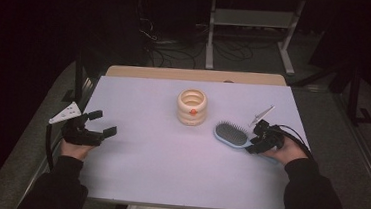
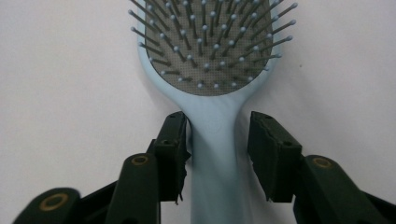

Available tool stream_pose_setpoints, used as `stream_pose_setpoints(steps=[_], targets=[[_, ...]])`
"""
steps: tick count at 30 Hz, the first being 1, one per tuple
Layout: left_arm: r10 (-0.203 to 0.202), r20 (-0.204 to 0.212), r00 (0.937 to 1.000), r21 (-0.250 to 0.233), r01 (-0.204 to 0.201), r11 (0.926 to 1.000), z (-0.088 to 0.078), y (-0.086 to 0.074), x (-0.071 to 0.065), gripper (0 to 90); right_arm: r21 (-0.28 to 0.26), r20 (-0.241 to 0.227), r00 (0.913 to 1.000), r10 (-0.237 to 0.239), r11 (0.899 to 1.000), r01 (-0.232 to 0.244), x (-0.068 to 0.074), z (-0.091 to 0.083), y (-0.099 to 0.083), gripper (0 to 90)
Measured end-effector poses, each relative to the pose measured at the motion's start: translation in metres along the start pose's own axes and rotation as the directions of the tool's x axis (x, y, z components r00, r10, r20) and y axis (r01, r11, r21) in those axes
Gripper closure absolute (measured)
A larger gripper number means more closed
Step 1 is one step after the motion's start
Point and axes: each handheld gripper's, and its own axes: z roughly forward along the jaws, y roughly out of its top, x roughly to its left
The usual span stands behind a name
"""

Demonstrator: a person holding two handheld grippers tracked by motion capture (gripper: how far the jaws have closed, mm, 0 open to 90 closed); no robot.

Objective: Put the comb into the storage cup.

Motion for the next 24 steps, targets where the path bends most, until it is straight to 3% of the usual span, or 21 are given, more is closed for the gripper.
stream_pose_setpoints(steps=[5,15,24], targets=[[0.004,0.001,1.0000,0.006,-0.004,1.0000,0.0004,-0.0001,-0.0002,0.0,-0.005,-0.024,0.9997,0.007,1.000,-0.007,-0.0005,-0.0005,-0.0002,64.1],[0.006,0.001,1.0000,0.007,-0.006,1.0000,0.0007,-0.0001,-0.0004,0.0,-0.002,-0.048,0.9987,0.016,1.000,-0.016,-0.0010,-0.0015,-0.0011,67.5],[0.008,-0.001,1.0000,0.007,-0.008,0.9999,0.0008,-0.0001,-0.0007,0.0,-0.013,-0.022,0.9996,0.018,1.000,-0.018,-0.0008,-0.0050,-0.0019,67.9]])
